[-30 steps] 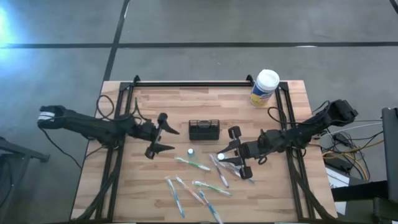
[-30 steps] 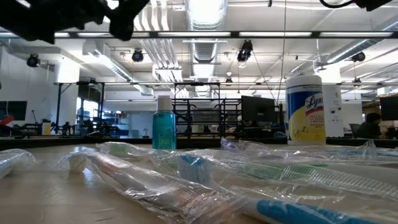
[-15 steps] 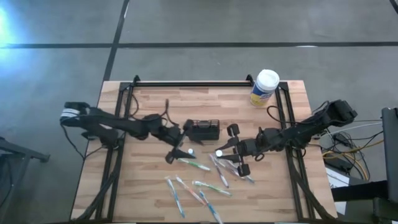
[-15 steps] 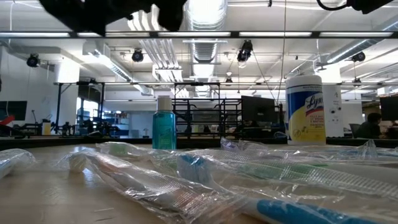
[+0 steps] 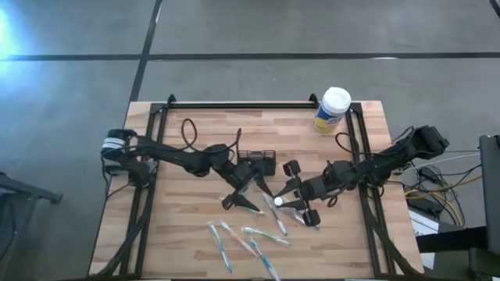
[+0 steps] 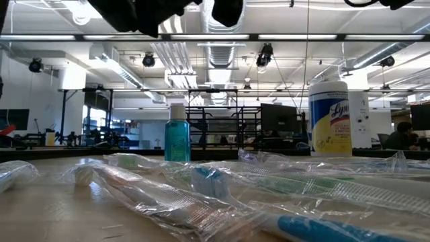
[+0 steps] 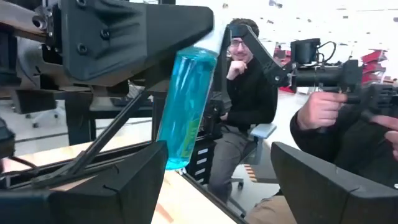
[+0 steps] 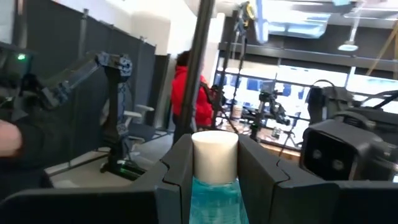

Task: Pick & Place toothbrushing station
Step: Put the right blue mouthwash bottle into the black organizer

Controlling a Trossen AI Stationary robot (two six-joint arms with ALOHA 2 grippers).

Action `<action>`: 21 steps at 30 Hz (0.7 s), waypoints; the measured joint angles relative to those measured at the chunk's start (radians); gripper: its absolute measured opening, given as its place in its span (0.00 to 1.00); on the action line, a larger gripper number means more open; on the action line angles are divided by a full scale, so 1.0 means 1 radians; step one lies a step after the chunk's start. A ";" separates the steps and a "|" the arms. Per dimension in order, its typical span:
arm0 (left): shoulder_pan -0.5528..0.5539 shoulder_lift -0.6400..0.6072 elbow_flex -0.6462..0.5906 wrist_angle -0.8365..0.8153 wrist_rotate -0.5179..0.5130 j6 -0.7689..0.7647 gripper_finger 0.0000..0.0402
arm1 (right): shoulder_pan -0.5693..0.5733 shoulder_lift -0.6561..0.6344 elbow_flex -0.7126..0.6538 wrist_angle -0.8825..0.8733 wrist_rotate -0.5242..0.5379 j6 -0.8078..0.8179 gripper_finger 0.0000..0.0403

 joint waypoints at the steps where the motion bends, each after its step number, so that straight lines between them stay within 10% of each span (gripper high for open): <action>1: 0.000 0.005 0.006 -0.001 0.002 0.000 0.74 | -0.003 0.000 0.000 -0.001 -0.008 0.001 0.21; 21: 0.019 0.024 0.028 -0.020 -0.036 0.040 0.73 | -0.075 0.046 0.001 0.016 -0.022 0.028 0.21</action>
